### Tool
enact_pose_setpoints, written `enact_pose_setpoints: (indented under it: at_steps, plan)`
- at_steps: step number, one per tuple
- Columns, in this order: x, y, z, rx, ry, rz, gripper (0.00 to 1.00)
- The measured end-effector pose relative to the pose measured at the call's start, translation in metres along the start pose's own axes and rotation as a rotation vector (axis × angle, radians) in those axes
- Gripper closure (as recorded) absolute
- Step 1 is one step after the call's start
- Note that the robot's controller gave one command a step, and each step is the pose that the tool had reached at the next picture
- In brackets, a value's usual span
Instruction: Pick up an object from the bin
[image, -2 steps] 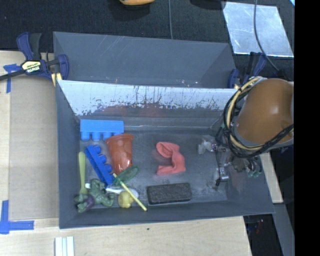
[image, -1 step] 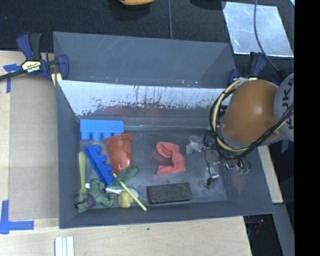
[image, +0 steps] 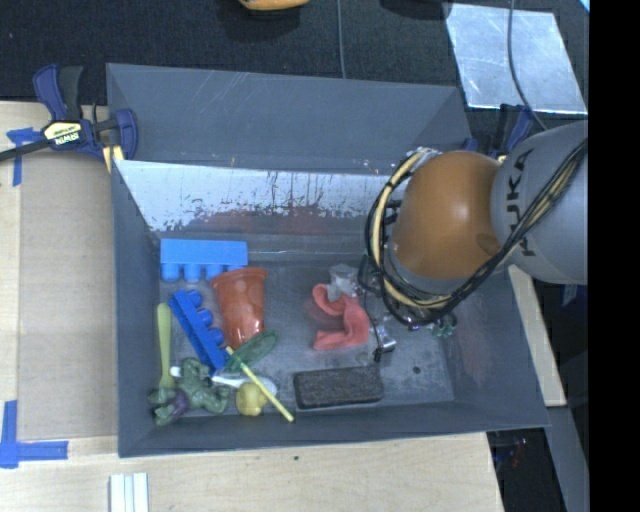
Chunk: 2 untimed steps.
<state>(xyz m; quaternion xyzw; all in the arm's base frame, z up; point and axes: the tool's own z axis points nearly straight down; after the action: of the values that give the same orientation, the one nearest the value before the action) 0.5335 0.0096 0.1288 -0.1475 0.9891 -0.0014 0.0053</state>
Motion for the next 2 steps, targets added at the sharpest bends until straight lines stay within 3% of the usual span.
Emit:
enact_pose_setpoints:
  at_steps: [1, 2]
  plan:
    - [-0.061, -0.021, 0.038, 0.000, 0.001, -0.098, 0.00]
    - [-0.084, -0.024, 0.047, -0.003, -0.002, -0.010, 0.00]
